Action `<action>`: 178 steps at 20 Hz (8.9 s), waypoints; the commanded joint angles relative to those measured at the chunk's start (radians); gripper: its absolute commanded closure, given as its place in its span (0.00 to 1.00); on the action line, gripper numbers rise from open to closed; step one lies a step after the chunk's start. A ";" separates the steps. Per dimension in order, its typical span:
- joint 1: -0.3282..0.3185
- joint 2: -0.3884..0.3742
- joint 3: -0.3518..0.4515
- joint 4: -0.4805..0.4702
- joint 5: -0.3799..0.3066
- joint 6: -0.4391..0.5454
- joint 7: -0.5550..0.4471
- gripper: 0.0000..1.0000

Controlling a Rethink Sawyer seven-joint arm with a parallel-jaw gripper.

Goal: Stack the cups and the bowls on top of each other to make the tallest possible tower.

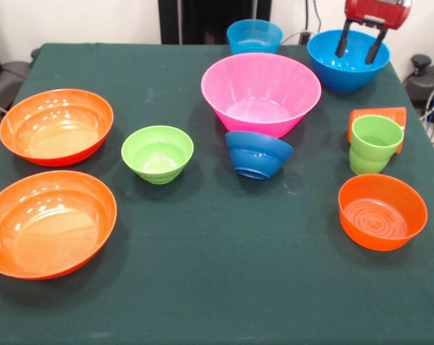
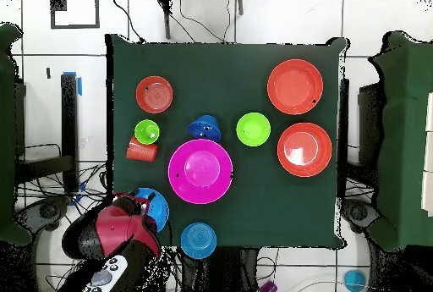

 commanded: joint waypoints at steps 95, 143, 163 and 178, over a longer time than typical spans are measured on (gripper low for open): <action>0.009 0.134 0.033 -0.097 -0.011 0.039 0.081 0.00; 0.086 0.007 -0.086 -0.239 0.002 0.416 0.102 0.00; 0.120 0.183 -0.008 -0.199 0.098 0.145 0.233 0.00; 0.113 0.228 0.026 -0.204 0.147 0.088 0.223 0.00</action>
